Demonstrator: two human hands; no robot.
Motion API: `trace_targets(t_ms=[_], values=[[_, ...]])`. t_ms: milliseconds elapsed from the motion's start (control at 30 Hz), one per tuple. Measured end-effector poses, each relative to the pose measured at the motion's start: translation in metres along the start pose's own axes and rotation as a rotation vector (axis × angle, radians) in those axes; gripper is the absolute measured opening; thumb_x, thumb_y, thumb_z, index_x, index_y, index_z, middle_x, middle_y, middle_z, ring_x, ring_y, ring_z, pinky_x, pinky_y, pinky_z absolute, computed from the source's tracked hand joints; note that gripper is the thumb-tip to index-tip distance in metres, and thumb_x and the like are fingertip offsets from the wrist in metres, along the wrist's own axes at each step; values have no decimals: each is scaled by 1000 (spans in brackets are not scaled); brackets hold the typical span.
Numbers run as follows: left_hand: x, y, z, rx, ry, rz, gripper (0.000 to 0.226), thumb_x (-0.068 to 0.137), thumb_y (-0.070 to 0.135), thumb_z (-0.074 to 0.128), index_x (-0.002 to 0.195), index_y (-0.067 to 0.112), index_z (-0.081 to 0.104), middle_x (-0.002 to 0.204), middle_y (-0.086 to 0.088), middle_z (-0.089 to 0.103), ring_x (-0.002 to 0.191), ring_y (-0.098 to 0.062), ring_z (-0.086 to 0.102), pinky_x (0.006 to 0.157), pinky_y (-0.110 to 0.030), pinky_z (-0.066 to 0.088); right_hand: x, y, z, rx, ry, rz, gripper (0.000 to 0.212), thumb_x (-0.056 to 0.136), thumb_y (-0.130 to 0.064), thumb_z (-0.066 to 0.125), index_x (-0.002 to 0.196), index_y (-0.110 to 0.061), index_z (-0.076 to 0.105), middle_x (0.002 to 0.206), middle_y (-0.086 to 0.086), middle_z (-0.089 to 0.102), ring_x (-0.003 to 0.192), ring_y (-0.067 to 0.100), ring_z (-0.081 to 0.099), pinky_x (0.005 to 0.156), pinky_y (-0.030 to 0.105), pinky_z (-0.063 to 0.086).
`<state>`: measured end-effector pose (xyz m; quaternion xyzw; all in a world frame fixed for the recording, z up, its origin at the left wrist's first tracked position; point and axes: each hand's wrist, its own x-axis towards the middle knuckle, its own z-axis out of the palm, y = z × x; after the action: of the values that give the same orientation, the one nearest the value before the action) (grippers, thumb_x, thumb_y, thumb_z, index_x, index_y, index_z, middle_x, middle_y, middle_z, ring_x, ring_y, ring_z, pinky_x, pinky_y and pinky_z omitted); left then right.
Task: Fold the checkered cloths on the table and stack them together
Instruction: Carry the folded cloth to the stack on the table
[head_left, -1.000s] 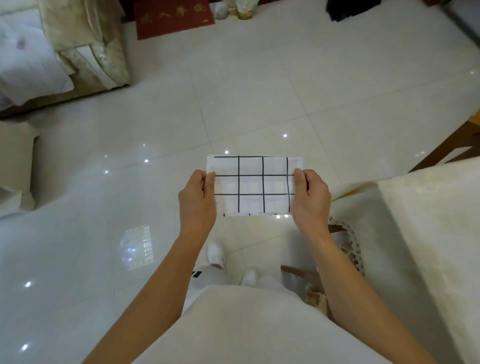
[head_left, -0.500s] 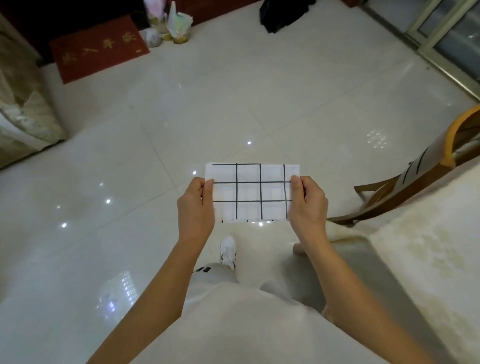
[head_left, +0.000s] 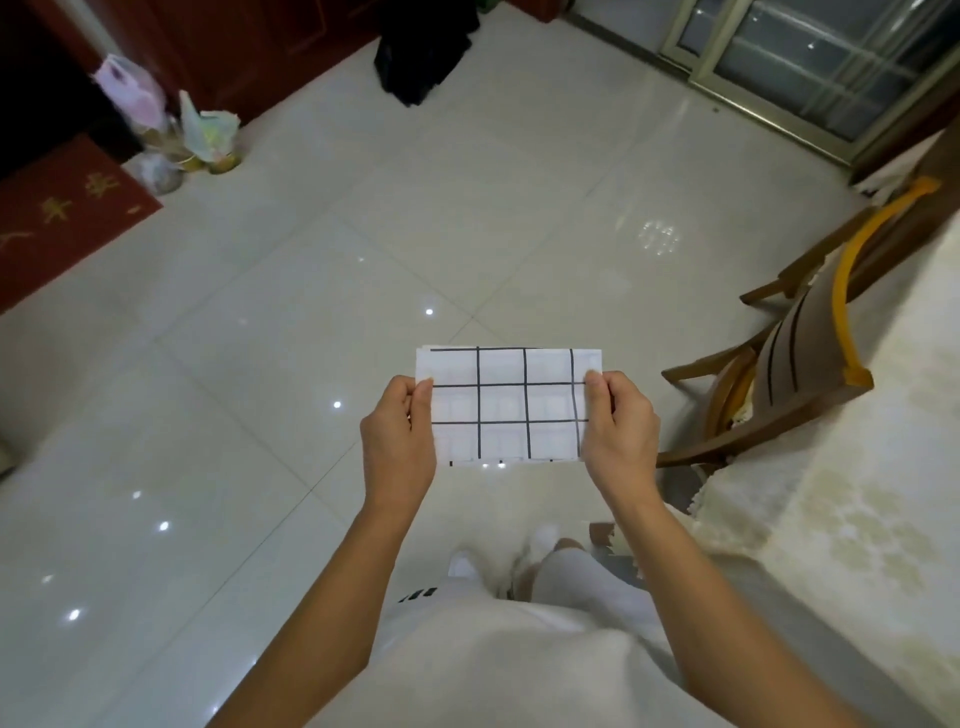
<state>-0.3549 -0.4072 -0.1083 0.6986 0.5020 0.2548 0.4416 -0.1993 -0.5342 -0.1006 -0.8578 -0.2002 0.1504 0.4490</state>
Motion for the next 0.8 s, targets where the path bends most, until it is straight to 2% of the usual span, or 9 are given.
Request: trace_targets(t_ms=[167, 433, 567, 667, 800], values=[[43, 14, 28, 31, -82, 31, 33, 104, 27, 47, 71, 22, 42, 56, 8, 34, 48, -5, 33, 46, -18, 29, 38, 8, 1, 9, 47, 57, 39, 105, -29, 43, 75, -6, 51, 61, -1, 43, 57, 10, 37, 55, 30, 33], [129, 49, 94, 71, -152, 45, 33, 104, 27, 47, 72, 19, 43, 58, 8, 34, 50, -5, 34, 47, -16, 30, 136, 18, -1, 48, 88, 103, 37, 105, -30, 43, 80, -5, 55, 65, 3, 49, 59, 12, 41, 54, 27, 35], [186, 78, 144, 98, -175, 46, 35, 104, 28, 47, 71, 18, 42, 59, 7, 35, 52, -7, 31, 49, -18, 30, 211, 23, -7, 58, 114, 134, 38, 105, -31, 43, 81, -4, 55, 67, 8, 52, 59, 20, 42, 55, 30, 38], [227, 105, 182, 96, -195, 53, 35, 104, 28, 47, 74, 11, 45, 61, 3, 37, 55, -8, 29, 49, -20, 29, 268, 23, -21, 62, 138, 146, 40, 105, -31, 43, 77, -5, 50, 63, 2, 43, 58, 10, 36, 54, 27, 32], [271, 143, 225, 88, -214, 81, 35, 104, 27, 47, 75, 7, 46, 62, 0, 38, 56, -11, 30, 49, -21, 28, 331, 18, -42, 81, 188, 143, 40, 105, -31, 42, 76, -5, 51, 63, 1, 44, 59, 9, 37, 54, 28, 34]])
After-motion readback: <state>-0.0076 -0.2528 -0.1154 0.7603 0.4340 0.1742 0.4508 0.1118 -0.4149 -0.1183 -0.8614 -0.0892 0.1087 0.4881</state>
